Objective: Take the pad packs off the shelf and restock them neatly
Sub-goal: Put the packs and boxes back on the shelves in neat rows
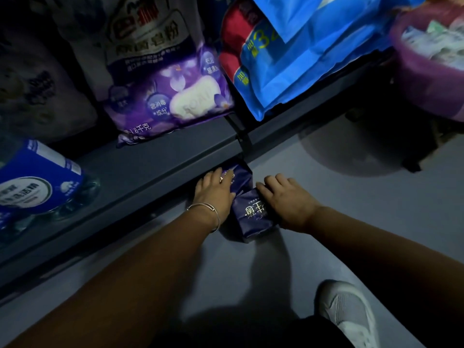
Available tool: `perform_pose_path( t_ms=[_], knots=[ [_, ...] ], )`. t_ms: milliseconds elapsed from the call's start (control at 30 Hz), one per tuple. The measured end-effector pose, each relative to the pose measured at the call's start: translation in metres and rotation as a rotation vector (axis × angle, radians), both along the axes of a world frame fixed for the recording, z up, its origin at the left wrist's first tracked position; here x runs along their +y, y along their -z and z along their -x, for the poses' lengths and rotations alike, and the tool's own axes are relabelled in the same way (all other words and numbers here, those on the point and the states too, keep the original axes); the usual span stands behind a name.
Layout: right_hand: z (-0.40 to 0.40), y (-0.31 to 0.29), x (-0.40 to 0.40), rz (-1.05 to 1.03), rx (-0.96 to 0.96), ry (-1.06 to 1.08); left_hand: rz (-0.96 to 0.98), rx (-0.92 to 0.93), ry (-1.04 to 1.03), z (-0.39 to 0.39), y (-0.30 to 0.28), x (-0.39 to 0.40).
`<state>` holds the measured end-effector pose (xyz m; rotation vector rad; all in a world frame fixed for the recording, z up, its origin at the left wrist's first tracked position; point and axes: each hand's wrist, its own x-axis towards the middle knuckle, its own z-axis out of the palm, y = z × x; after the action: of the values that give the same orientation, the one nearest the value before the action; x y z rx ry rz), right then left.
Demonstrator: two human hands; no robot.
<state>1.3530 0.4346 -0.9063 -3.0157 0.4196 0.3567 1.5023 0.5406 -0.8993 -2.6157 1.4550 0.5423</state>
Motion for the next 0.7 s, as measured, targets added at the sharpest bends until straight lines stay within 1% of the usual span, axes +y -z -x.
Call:
perform_pose_path(
  t_ms=[67, 200, 267, 400, 567, 633, 700],
  knots=[
    [0.002, 0.002, -0.004, -0.032, -0.006, 0.012, -0.002, -0.020, -0.063, 0.001, 0.003, -0.002],
    [0.003, 0.006, -0.009, -0.309, 0.005, 0.085, -0.001, -0.049, -0.151, 0.004, 0.009, -0.006],
    [0.005, 0.005, -0.016, -0.365, 0.001, 0.090, -0.008, -0.057, -0.155, 0.003, 0.010, -0.009],
    [0.016, -0.004, -0.033, -0.394, 0.042, 0.082, -0.045, -0.095, -0.193, -0.001, 0.010, -0.016],
    [0.030, -0.014, -0.046, -0.409, 0.063, 0.119, -0.133, -0.161, -0.176, -0.001, 0.011, -0.019],
    [0.034, -0.017, -0.047, -0.408, 0.061, 0.125, -0.146, -0.150, -0.202, 0.002, 0.009, -0.021],
    [0.036, -0.022, -0.049, -0.399, 0.065, 0.121, -0.154, -0.101, -0.219, 0.008, 0.007, -0.021]
  ],
)
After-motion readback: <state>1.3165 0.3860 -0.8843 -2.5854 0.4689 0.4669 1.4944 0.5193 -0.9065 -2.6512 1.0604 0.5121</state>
